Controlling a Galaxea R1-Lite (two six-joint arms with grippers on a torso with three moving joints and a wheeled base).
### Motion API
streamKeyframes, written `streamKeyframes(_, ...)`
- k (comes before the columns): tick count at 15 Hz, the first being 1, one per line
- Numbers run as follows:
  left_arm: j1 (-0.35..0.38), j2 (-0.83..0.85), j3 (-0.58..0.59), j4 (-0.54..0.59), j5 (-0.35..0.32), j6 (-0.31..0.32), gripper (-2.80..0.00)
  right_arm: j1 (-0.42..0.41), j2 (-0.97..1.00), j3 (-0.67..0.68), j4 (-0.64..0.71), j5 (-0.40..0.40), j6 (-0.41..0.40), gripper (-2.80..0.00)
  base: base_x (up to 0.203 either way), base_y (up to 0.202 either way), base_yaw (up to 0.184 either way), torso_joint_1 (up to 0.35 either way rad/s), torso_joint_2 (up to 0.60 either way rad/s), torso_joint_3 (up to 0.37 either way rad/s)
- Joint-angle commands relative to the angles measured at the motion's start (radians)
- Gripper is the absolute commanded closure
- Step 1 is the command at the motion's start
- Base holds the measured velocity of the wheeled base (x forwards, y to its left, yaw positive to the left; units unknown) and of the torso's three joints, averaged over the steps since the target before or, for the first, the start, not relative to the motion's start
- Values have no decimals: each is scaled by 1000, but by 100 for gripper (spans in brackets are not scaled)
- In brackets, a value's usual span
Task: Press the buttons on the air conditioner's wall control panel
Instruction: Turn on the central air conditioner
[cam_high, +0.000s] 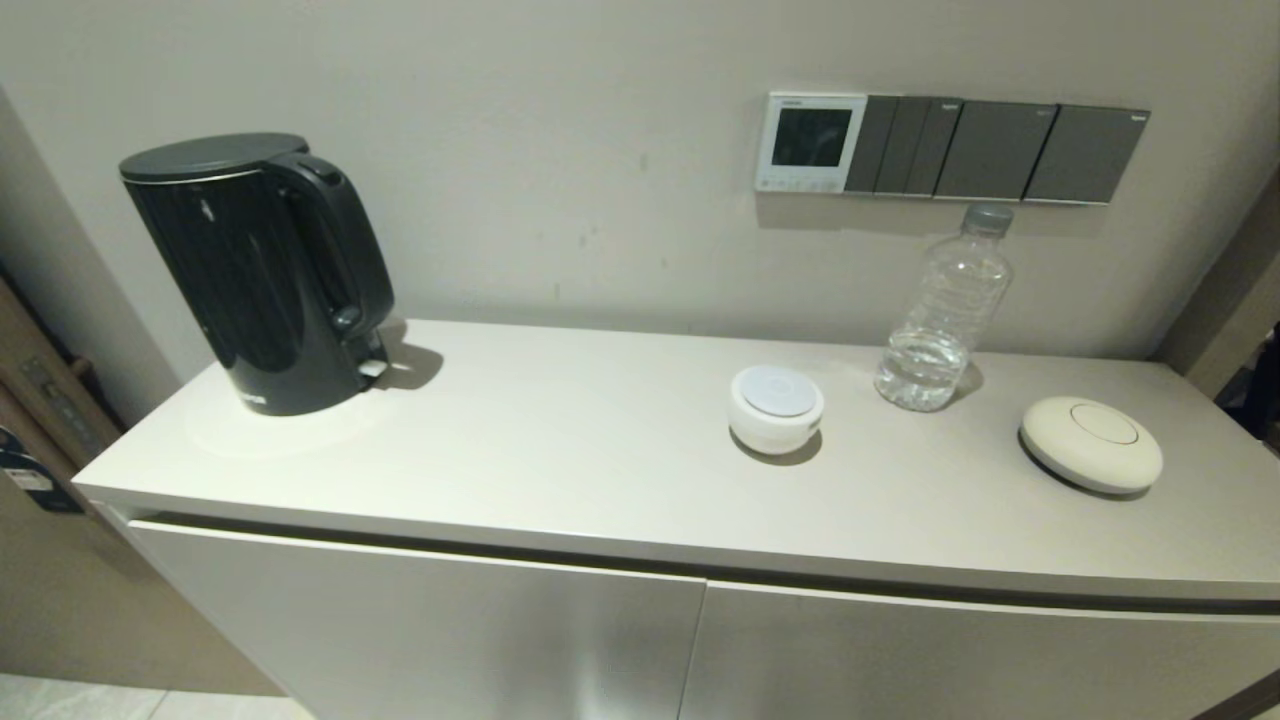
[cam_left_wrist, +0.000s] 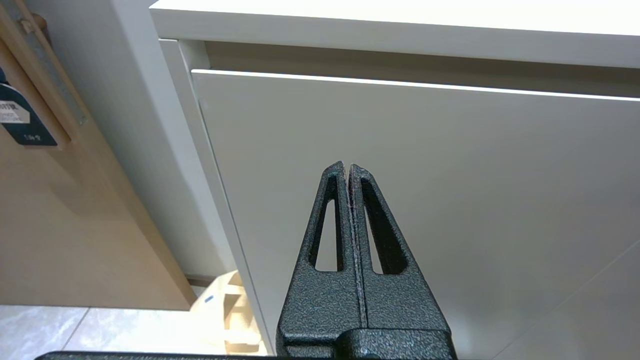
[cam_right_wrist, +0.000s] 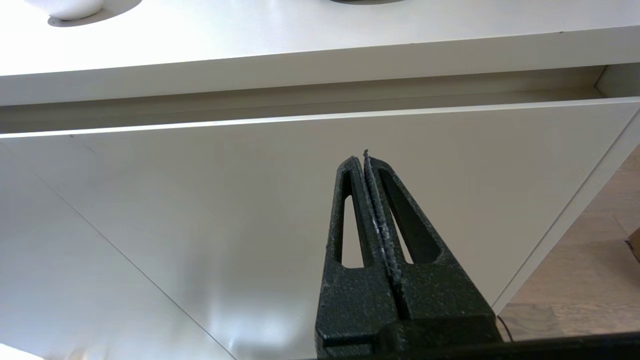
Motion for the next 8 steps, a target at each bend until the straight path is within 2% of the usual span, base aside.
streamKeyframes(1, 0, 1, 0, 0, 0, 0, 0, 1, 1, 3, -1, 0, 0, 0, 0, 0, 0, 0, 0, 0)
streamKeyframes(8, 2, 3, 0, 1, -1, 8, 0, 1, 1, 3, -1, 0, 0, 0, 0, 0, 0, 0, 0, 0)
